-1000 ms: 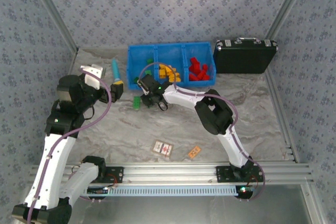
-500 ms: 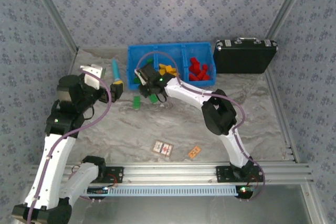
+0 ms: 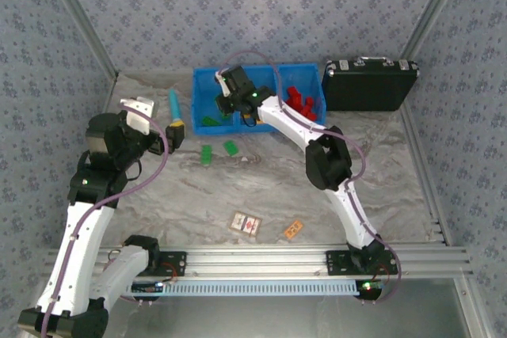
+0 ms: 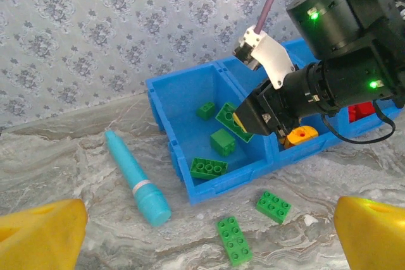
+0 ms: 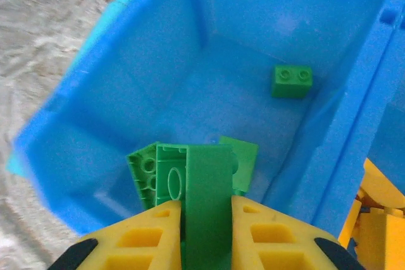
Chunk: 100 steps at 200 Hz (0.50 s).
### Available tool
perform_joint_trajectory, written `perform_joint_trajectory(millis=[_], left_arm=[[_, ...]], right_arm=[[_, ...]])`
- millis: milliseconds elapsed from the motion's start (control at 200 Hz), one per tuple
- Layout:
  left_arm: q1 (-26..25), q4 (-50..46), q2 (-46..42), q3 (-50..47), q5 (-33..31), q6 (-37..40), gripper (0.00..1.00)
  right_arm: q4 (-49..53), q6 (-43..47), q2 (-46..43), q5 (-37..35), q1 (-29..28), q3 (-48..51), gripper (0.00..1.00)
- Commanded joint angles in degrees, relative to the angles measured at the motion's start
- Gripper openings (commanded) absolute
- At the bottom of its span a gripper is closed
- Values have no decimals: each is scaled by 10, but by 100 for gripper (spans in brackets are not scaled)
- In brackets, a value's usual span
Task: Sort the legos into containers by color
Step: Place the lego in the container.
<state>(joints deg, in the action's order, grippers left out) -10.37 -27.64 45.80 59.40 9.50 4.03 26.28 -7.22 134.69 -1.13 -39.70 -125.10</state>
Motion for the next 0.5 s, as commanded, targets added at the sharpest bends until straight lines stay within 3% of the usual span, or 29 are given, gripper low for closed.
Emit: perform_joint_trajectory(millis=[0,215,495], left_arm=[[4,0,-3,6,-7,11,100],[4,-2,4,8,-6,10,100],[4,-6,7,10,-8,11,100]], right_arm=[[12,4,29,11,-1,-41,22],[-2,68,60,-59,-14,-69,22],[22,95,101,-86,-18,-114,27]])
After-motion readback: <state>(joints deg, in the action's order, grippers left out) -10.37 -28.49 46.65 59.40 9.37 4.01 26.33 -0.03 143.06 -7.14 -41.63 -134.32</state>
